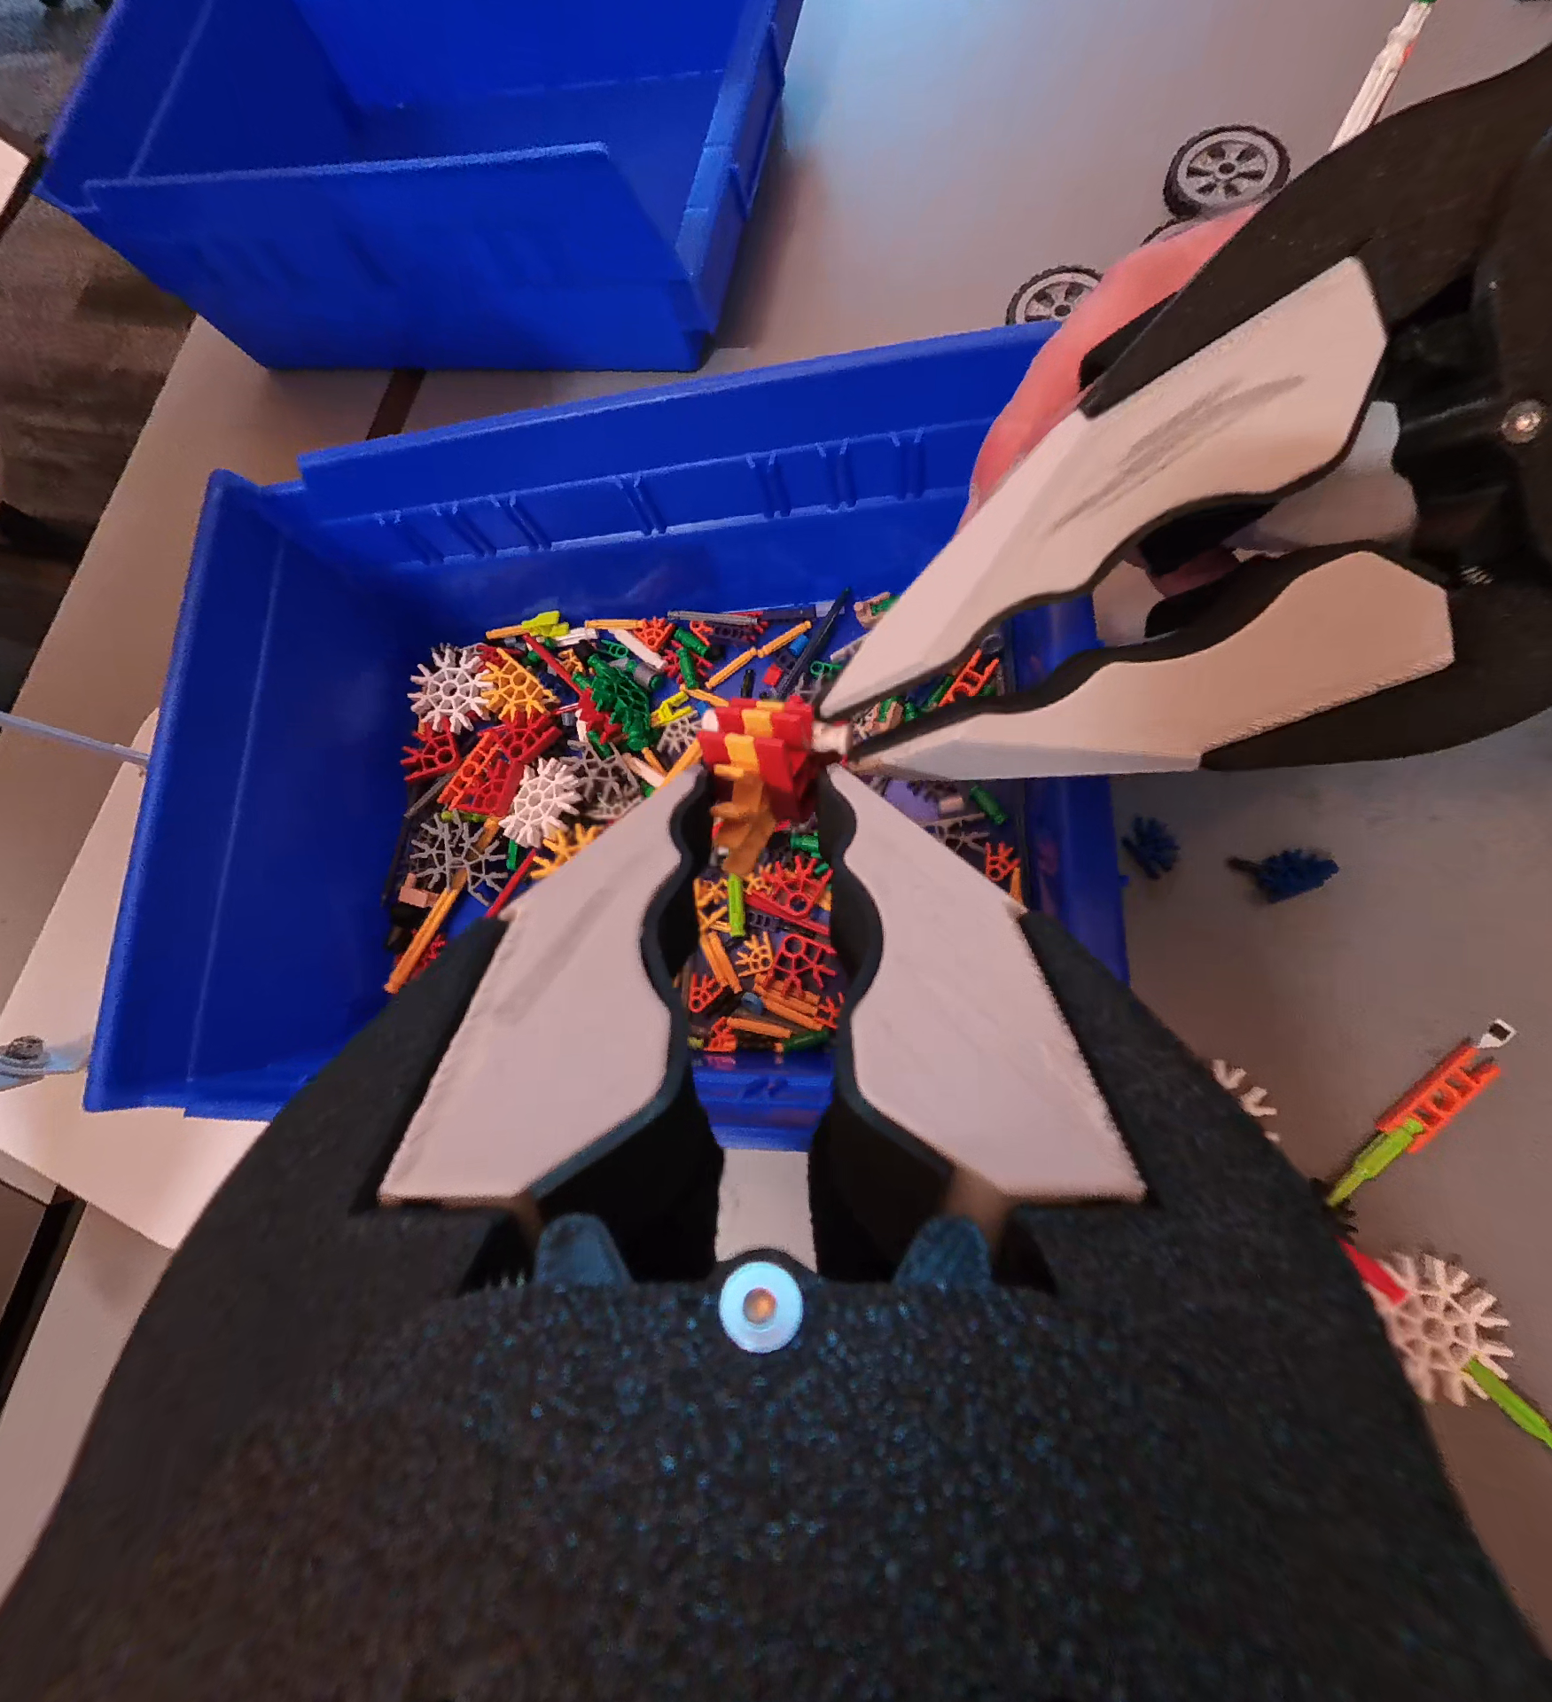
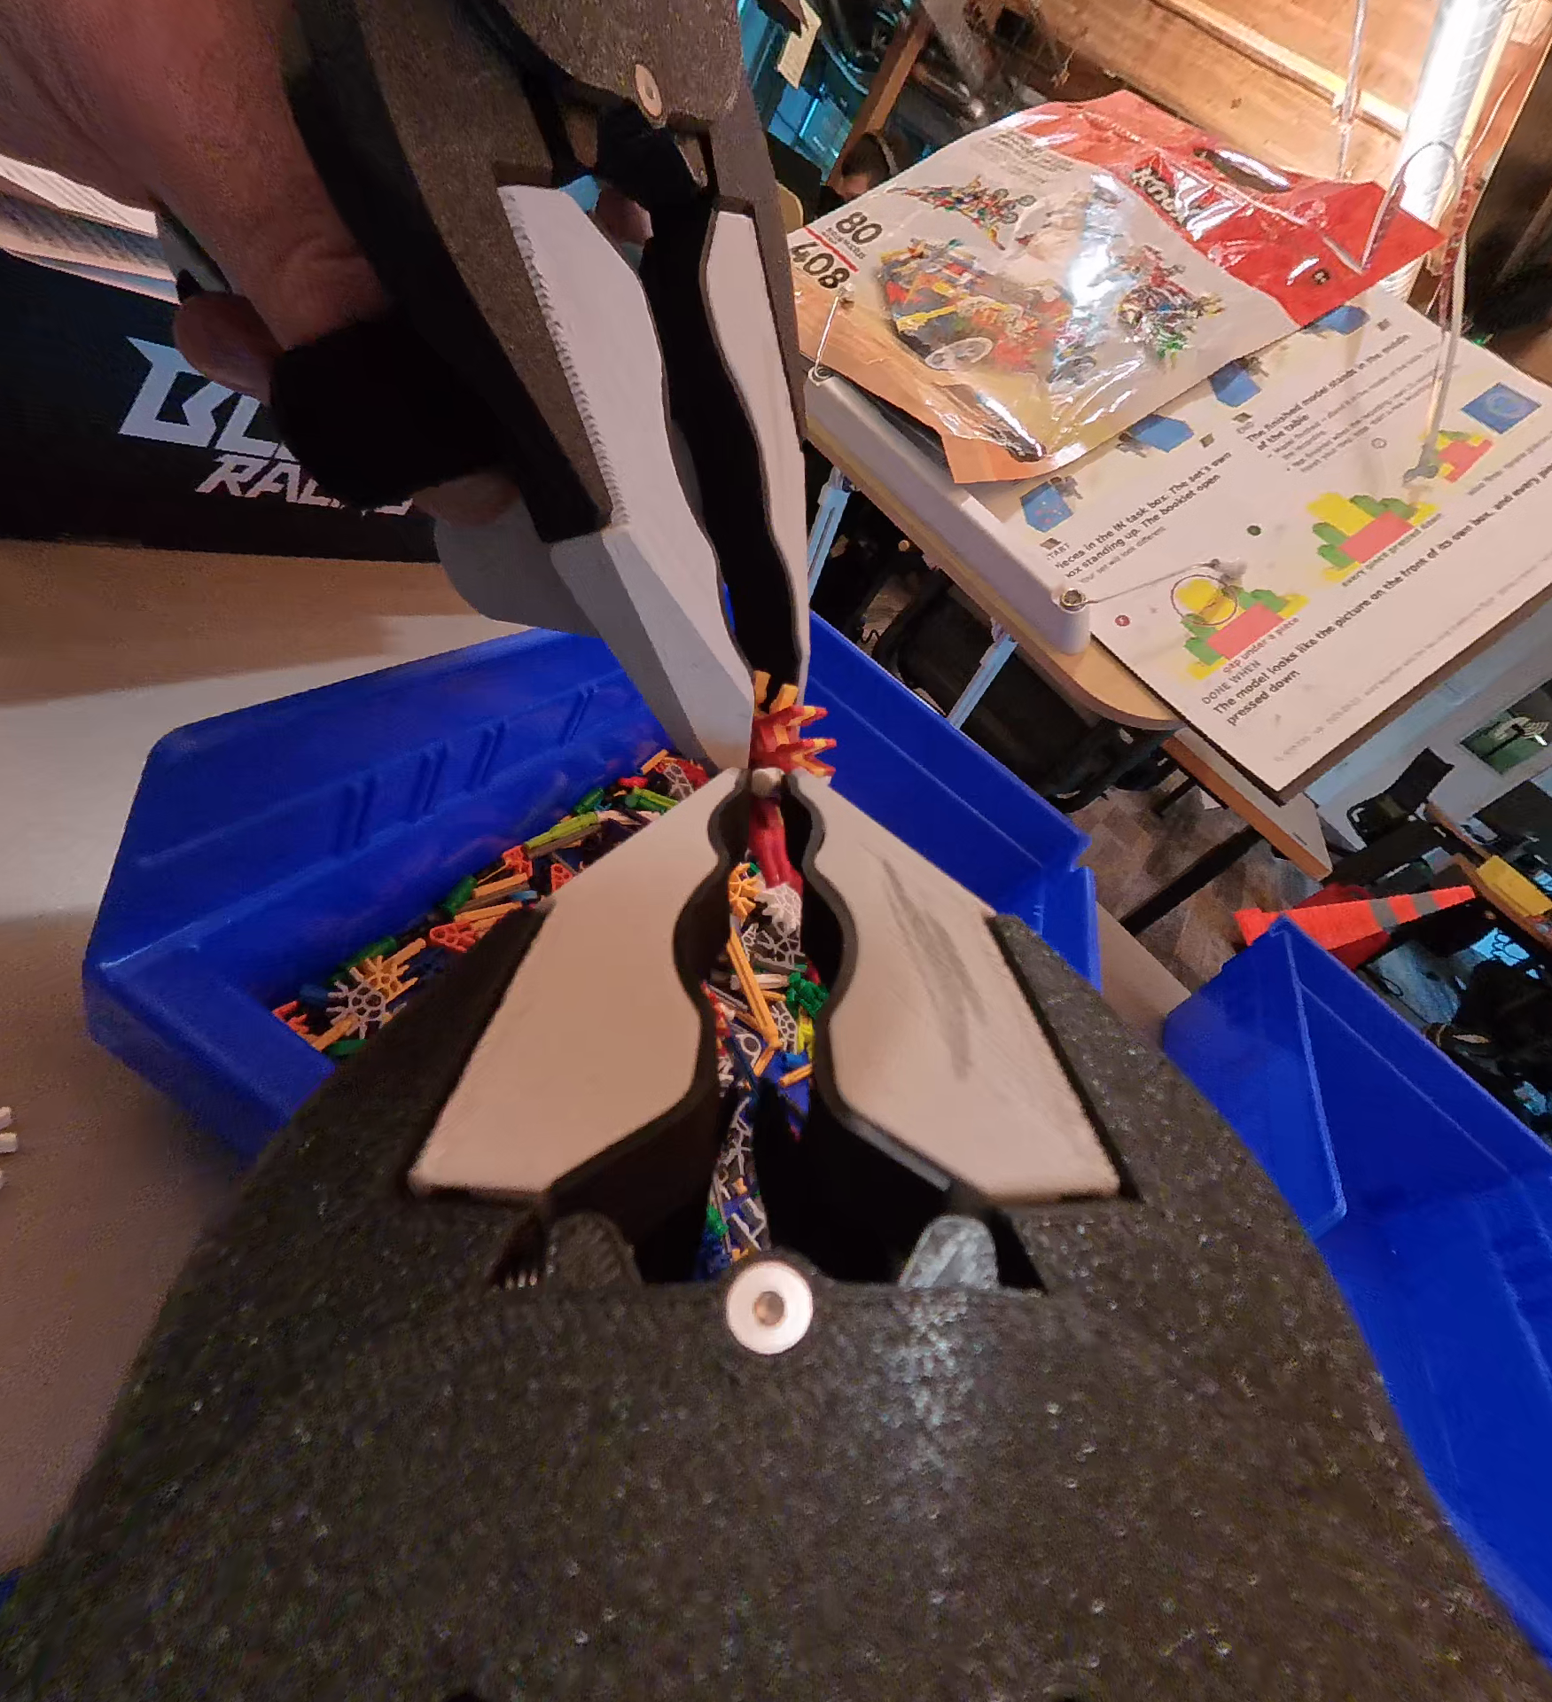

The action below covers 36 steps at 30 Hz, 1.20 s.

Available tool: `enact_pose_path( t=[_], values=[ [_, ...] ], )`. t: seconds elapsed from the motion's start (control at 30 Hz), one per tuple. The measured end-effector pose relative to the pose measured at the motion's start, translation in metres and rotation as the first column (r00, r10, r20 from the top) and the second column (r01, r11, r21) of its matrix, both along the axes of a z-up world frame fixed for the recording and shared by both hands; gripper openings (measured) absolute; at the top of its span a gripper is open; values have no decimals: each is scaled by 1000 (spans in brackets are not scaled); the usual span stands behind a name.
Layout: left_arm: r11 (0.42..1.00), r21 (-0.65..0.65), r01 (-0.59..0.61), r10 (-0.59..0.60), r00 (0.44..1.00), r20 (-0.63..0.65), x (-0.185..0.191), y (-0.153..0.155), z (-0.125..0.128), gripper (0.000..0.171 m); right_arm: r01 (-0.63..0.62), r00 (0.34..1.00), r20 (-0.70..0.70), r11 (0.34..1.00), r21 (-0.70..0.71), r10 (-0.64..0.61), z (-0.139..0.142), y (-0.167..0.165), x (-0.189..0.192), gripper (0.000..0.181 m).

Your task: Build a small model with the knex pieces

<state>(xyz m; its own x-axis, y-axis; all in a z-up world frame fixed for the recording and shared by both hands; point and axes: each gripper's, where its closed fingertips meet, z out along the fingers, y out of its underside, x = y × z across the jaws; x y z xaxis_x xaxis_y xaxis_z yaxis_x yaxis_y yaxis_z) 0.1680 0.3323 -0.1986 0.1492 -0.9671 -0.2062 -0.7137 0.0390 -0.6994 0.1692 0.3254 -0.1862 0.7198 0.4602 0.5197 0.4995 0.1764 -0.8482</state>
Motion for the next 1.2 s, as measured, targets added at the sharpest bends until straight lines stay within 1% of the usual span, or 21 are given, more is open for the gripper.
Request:
enact_pose_path(
  t=[0.23, 0.3, 0.33, 0.43, 0.47, 0.53, 0.6, 0.67, 0.73, 0.8, 0.97, 1.1, 1.2],
  values=[
    [999, 38, -4, 5, 1000, -21, -1, 1, 3, 20, 38, 999, 19, 999, 11, -38, -1, 3, 2, 4],
    [998, 60, -9, 10, 1000, -26, -1, 1, 4, 19, 61, 998, 20, 998, 16, -61, 1, 4, 3, 8],
    [997, 74, -11, 13, 1000, -28, -1, 2, 5, 19, 57, 998, 10, 998, 10, -57, 0, 5, 3, 8],
    [996, 90, -12, 15, 999, -32, -1, 3, 2, 18, 59, 998, -17, 998, -26, -59, -3, 7, 5, 14],
    [996, 90, -15, 17, 1000, -22, -1, 3, 3, 18, 48, 998, -35, 998, -39, -50, -4, 7, 5, 13],
    [994, 111, 1, 3, 999, -34, -2, 2, 2, 18, 26, 997, -74, 997, -73, -31, -6, 8, 4, 15],
    [993, 115, 37, -35, 999, -14, 1, -4, 5, 16, -1, 995, -97, 995, -104, -9, -9, 7, 2, 15],
    [991, 129, 39, -36, 999, -30, 1, -4, 6, 17, -29, 990, -142, 990, -136, 9, -10, 7, 1, 13],
    [989, 139, 44, -41, 999, -23, 2, -5, 8, 16, -37, 988, -152, 991, -131, 16, -7, 7, 2, 13],
    [992, 118, 48, -48, 999, -8, 3, -6, 10, 17, -50, 983, -179, 990, -133, 26, -5, 6, 3, 12],
    [996, 69, 54, -57, 998, 37, 4, -7, 13, 17, -60, 981, -190, 991, -120, 37, -1, 4, 5, 11],
    [996, 16, 83, -84, 992, 99, 3, -13, 20, 18, -150, 949, -298, 979, -139, 103, 7, -2, 3, 10],
    [995, -14, 100, -97, 986, 138, 3, -16, 24, 18, -193, 927, -351, 971, -144, 133, 11, -5, 2, 9]
  ],
)
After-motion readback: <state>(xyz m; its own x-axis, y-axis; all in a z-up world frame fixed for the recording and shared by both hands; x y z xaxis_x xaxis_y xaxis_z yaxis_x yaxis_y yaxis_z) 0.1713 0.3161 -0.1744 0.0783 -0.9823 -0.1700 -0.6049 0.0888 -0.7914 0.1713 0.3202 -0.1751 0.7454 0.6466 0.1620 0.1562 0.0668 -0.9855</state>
